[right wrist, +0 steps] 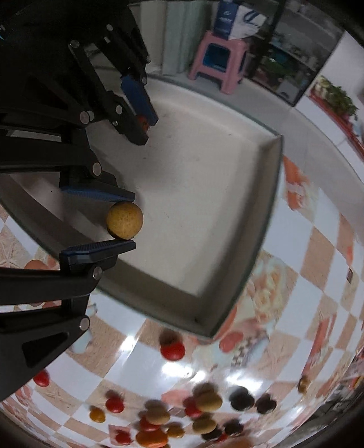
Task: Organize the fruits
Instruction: 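Carry both fruits over the white tray and open both tools, then grasp a red cherry tomato with the left tool while the right tool grasps an orange fruit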
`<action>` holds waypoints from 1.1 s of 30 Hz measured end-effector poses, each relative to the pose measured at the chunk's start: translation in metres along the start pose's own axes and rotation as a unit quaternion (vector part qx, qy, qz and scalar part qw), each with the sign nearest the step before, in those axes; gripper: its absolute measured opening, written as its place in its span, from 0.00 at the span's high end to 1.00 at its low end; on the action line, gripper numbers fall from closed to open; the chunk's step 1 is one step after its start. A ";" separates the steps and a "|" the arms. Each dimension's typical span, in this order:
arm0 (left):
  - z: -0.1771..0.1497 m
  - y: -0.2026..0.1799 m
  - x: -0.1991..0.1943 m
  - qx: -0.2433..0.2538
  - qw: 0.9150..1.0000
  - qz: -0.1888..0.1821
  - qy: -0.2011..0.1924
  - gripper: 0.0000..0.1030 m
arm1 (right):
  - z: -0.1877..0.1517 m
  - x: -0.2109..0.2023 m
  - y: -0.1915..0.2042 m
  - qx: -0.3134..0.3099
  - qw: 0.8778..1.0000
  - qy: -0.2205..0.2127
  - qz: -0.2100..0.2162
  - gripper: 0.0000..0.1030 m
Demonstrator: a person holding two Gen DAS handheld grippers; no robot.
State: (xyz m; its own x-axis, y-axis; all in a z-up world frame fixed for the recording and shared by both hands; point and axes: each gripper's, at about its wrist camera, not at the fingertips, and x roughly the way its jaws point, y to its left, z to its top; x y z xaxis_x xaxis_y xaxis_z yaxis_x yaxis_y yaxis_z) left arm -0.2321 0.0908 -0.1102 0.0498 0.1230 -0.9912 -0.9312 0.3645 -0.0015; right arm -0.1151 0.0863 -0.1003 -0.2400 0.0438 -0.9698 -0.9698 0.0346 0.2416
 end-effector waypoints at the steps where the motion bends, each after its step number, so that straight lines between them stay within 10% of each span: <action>1: -0.001 0.001 0.002 -0.001 1.000 -0.001 0.005 0.80 | 0.000 0.003 0.004 -0.009 1.000 0.007 -0.004 0.72; 7: -0.003 0.013 0.003 -0.014 0.999 0.038 -0.003 0.37 | 0.003 0.009 0.005 -0.008 1.000 0.019 -0.010 0.54; 12: -0.004 0.024 0.001 -0.026 0.999 0.034 0.005 0.37 | 0.006 -0.009 -0.007 0.017 0.999 0.002 0.031 0.22; 21: 0.000 -0.010 -0.026 0.004 1.000 0.028 -0.006 0.37 | -0.012 -0.062 -0.024 0.043 0.997 -0.052 0.025 0.18; 33: 0.003 -0.117 -0.050 0.125 0.992 0.000 -0.026 0.37 | -0.101 -0.080 -0.168 0.208 0.977 -0.031 -0.032 0.18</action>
State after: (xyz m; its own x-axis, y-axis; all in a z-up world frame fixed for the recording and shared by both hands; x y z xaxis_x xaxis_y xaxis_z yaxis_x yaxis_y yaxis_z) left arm -0.1249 0.0443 -0.0597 0.0743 0.1676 -0.9831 -0.8128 0.5814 0.0377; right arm 0.0625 -0.0239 -0.0665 -0.1640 0.0879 -0.9825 -0.8780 0.4410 0.1860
